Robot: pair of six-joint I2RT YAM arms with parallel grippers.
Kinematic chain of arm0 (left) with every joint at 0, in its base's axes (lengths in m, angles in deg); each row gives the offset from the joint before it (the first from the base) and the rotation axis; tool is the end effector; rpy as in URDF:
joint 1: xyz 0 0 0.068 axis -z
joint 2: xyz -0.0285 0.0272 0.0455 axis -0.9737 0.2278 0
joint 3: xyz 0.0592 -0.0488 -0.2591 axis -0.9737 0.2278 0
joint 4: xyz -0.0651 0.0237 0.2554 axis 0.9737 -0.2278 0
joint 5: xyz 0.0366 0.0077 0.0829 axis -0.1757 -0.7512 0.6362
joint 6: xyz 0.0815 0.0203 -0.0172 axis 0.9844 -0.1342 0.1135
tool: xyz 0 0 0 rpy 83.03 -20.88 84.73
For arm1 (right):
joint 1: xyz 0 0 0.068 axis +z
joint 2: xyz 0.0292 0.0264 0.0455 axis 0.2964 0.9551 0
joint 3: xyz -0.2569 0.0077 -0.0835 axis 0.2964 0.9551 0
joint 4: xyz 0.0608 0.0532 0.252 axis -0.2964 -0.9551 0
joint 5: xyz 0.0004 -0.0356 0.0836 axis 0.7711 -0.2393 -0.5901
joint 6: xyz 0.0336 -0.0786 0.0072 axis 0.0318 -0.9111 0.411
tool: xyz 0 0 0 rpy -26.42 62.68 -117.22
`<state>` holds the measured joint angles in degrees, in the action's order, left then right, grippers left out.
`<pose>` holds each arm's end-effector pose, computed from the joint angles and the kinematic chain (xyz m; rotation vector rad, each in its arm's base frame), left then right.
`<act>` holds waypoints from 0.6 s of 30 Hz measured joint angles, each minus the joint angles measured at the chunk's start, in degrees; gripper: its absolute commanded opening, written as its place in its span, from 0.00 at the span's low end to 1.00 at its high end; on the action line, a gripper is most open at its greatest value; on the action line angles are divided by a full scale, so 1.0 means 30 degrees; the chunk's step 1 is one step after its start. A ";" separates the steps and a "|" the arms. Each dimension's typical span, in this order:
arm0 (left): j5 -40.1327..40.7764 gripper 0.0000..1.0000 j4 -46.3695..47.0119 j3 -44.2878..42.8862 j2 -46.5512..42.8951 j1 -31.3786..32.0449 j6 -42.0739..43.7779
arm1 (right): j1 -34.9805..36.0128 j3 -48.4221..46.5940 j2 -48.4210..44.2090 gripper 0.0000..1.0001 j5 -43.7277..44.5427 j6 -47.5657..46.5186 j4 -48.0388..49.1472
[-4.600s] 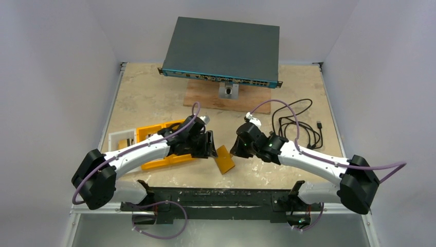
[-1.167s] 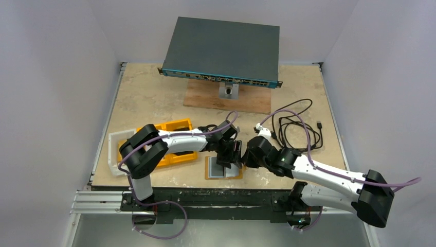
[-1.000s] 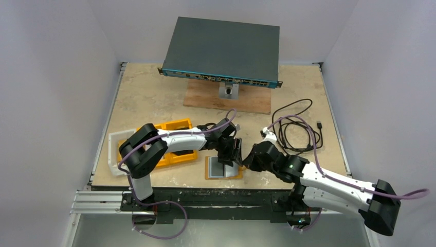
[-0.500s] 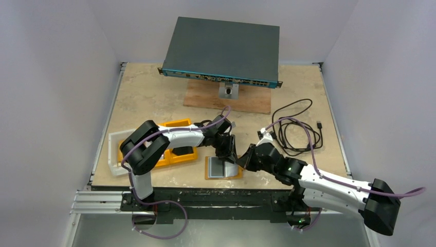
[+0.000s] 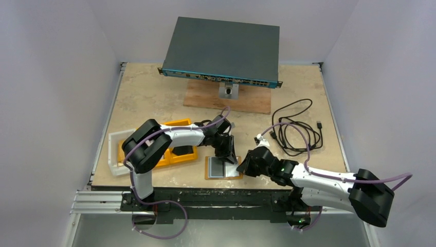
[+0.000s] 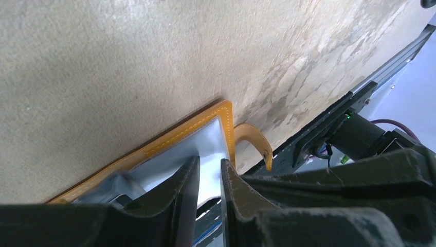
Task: Take the credit cards out of the card holder
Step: Remove the credit card from the card holder.
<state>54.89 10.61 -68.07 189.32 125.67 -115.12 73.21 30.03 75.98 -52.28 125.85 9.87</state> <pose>0.2247 -0.3084 0.1013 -0.0455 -2.9248 1.0396 0.1308 0.1770 0.1231 0.2255 2.4721 0.8680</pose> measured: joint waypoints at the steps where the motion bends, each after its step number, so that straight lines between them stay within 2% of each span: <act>1: 0.0007 0.21 -0.0087 -0.0022 0.0000 -0.0022 0.0036 | 0.0000 0.0182 0.0153 0.00 -0.0138 0.0168 0.0109; 7: 0.0546 0.29 -0.1377 -0.0160 -0.0962 -0.0109 0.0794 | 0.0000 0.0503 0.1297 0.00 -0.0393 0.0729 0.0503; 11: 0.2047 0.30 -0.2703 0.0095 -0.3490 -0.0175 0.1574 | 0.0000 0.0495 0.1596 0.00 -0.0597 0.0903 0.0918; 18: 0.4794 0.18 -0.4342 0.2135 -0.7672 -0.0364 0.2776 | 0.0000 0.0124 0.1690 0.11 -0.0816 0.0648 0.0809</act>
<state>69.27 -2.42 -61.66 166.31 124.58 -106.79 73.21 30.40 81.05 -54.73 127.80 12.30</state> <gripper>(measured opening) 0.228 0.074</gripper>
